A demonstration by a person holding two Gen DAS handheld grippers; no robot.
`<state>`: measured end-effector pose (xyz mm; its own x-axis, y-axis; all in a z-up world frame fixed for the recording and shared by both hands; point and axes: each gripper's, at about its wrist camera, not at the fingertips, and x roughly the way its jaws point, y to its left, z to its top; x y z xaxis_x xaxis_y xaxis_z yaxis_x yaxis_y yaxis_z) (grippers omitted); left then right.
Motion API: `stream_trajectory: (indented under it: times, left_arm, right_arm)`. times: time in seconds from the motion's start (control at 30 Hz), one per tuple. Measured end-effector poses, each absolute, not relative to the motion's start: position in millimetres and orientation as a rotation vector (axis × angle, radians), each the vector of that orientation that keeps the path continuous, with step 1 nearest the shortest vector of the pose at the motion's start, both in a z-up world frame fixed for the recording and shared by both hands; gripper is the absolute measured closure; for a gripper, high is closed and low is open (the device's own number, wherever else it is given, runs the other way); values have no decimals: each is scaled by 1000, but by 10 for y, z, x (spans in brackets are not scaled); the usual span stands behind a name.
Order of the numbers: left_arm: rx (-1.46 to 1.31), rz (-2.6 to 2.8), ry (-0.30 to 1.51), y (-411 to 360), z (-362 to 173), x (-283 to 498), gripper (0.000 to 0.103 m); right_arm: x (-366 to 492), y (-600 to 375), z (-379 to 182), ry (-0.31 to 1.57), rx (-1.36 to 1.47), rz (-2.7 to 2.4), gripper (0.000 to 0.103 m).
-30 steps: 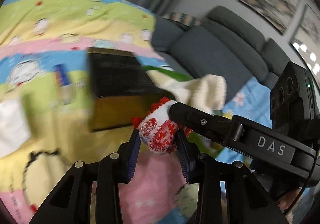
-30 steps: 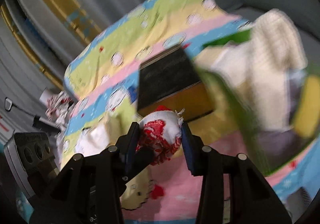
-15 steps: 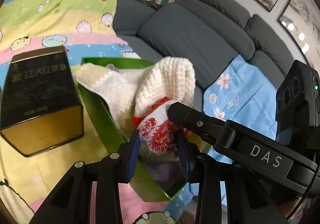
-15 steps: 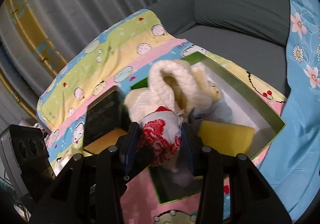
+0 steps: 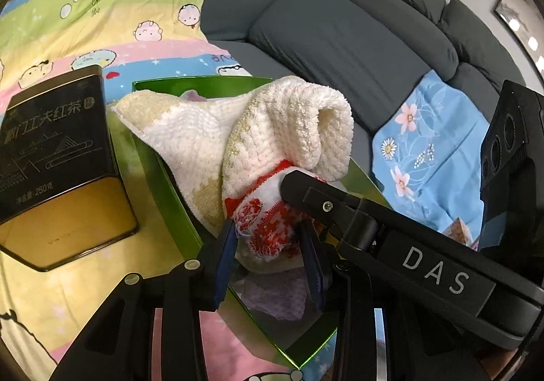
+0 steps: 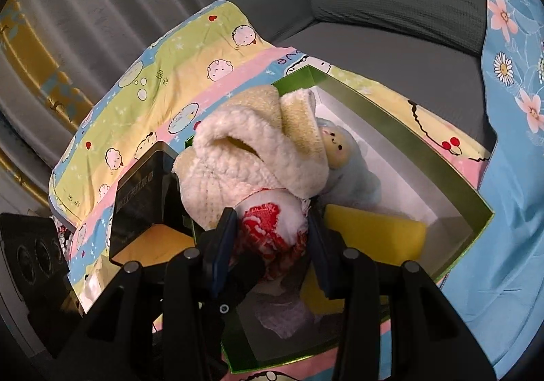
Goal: Organize soft objects
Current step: 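Carry the red-and-white cloth into the white box and open the right gripper, then move the right tool back to the blue Tempo tissue pack on the bed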
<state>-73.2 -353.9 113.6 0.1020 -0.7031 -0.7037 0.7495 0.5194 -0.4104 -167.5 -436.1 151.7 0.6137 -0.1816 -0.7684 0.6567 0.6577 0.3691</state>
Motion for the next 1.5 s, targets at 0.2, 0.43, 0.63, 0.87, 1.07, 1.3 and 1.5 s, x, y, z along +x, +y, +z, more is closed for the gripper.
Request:
stream_trajectory:
  times: [0.2, 0.43, 0.63, 0.87, 1.07, 1.3, 1.5]
  left_arm:
    - [77, -1115, 990, -3412, 1290, -805, 50]
    - [81, -1130, 902, -3061, 1568, -953, 28]
    - [38, -1098, 908, -2659, 1611, -947, 27]
    - [-22, -969, 936, -1983, 1524, -790, 26]
    - [-98, -788, 939, -1224, 1342, -642, 9]
    - [-166, -531, 999, -415, 1016, -380, 9]
    - [-217, -416, 1042, 22, 799, -302, 9]
  right_arm:
    - [-1767, -4220, 1705, 723, 620, -560, 42]
    - [-2011, -4032, 1994, 647, 579, -620, 20]
    - [-2112, -3790, 2138, 632, 541, -628, 11]
    - [-2008, -3396, 2158, 651, 497, -574, 5]
    - [-1721, -3044, 2070, 713, 472, -482, 5]
    - [-1193, -2591, 1957, 806, 463, -321, 5]
    - [-282, -2287, 1859, 917, 419, -157, 16]
